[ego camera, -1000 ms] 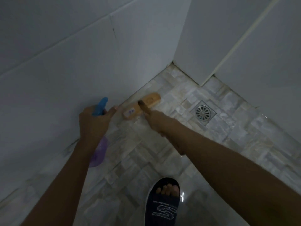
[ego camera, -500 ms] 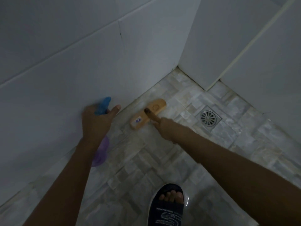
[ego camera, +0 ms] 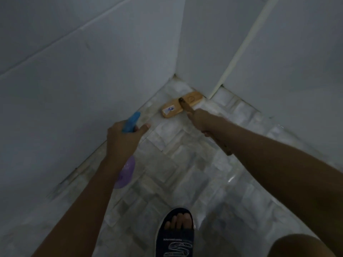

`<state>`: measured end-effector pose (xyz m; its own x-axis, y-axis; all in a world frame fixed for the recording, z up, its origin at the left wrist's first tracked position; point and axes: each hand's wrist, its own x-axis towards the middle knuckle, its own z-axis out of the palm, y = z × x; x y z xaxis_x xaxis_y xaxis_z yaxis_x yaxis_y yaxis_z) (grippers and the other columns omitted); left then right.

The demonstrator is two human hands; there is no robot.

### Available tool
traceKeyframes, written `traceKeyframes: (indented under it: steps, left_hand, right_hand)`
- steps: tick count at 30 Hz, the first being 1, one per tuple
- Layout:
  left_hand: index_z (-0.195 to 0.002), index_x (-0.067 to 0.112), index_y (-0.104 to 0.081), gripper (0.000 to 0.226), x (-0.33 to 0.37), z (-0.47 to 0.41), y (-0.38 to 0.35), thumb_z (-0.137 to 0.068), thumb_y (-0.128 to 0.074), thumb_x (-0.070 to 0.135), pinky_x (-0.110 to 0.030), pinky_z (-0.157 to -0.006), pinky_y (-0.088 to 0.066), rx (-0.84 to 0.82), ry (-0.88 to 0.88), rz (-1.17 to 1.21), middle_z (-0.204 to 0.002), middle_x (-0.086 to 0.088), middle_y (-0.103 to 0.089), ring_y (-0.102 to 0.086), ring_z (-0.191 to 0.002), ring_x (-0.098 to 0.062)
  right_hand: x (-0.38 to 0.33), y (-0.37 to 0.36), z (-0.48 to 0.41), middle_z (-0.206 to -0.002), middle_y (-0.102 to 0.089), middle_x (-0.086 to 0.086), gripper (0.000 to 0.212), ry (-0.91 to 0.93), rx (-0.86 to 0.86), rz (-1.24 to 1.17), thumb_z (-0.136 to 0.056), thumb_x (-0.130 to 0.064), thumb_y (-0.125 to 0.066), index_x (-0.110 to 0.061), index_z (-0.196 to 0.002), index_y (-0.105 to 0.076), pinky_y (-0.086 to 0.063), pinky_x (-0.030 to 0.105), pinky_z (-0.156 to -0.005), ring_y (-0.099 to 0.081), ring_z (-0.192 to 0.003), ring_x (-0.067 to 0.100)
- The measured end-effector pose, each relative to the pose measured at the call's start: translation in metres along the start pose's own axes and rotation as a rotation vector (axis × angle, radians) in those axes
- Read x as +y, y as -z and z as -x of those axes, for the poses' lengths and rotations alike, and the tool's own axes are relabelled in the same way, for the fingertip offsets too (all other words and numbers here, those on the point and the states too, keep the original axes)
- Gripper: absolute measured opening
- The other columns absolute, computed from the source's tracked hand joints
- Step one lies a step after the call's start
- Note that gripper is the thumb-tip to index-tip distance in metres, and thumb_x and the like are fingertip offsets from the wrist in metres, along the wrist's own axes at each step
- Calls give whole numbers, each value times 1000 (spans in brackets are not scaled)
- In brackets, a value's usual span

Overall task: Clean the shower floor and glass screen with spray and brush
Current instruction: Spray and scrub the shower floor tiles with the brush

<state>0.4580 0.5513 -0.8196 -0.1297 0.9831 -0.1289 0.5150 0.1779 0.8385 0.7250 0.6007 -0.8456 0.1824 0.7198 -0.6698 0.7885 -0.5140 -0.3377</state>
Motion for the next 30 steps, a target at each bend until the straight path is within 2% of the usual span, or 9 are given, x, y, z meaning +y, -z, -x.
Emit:
traceKeyframes:
  steps: [5,7,10,14,16,20,24,28,30]
  left_hand:
    - [-59,8,-57,45,38,8,-42,-79,-82,39,-27,-55,-44,-129,-92,-8,-56,-9,-58,-51,-51,-15]
    - [-60,11,-57,42,56,11,-59,-81,-81,37,-34,-59,-50,-190,-119,1,-57,-7,-58,-53,-53,-16]
    - [-61,9,-55,41,94,20,-88,-84,-79,33,-41,-61,-51,-252,-222,41,-58,-11,-57,-53,-54,-15]
    - [-64,4,-55,40,151,41,-137,-87,-76,30,-36,-58,-46,-332,-380,81,-59,-14,-57,-51,-55,-16]
    - [-66,5,-57,37,171,51,-155,-87,-76,29,-31,-56,-44,-367,-421,117,-61,-14,-59,-51,-55,-15]
    - [-70,4,-57,33,198,79,-186,-90,-73,25,-29,-55,-42,-452,-544,155,-61,-11,-57,-51,-55,-17]
    - [-76,5,-59,28,204,99,-203,-94,-67,24,-37,-53,-47,-490,-583,161,-64,-12,-58,-54,-56,-25]
    - [-89,2,-65,24,207,113,-208,-97,-63,25,-53,-62,-56,-553,-529,191,-76,-18,-66,-65,-70,-35]
    - [-90,2,-65,22,215,121,-206,-98,-62,23,-53,-63,-56,-572,-558,192,-77,-18,-67,-65,-71,-33]
  right_hand:
    - [70,-17,61,-113,-60,17,47,-12,0,-66,-106,-50,-32,-12,-126,-51,-52,35,-42,-61,-71,30]
    - [99,-18,90,-109,-59,14,37,-94,-14,-157,-106,-49,-33,-17,-114,-50,-48,28,-42,-58,-65,25]
    - [131,2,140,-86,-60,12,43,-224,43,-447,-105,-50,-39,-12,-90,-52,-48,28,-46,-55,-57,23]
    - [166,24,202,-73,-55,3,43,-148,454,-710,-103,-57,-37,-18,-93,-53,-45,28,-40,-52,-54,17]
    - [179,22,214,-73,-55,1,42,-186,581,-724,-104,-56,-35,-19,-93,-52,-52,38,-44,-53,-56,15]
    - [216,8,229,-76,-58,5,45,-353,385,-738,-105,-53,-36,-14,-97,-56,-49,30,-46,-56,-60,19]
    - [227,-7,242,-72,-59,-1,40,-226,662,-690,-105,-52,-35,-23,-83,-50,-42,18,-47,-55,-57,10]
    - [245,-12,241,-71,-57,4,44,-449,546,-903,-106,-50,-35,-16,-84,-53,-47,28,-43,-56,-56,17]
    - [252,-18,244,-69,-57,2,46,-430,646,-918,-106,-51,-35,-16,-85,-55,-48,30,-47,-55,-55,16]
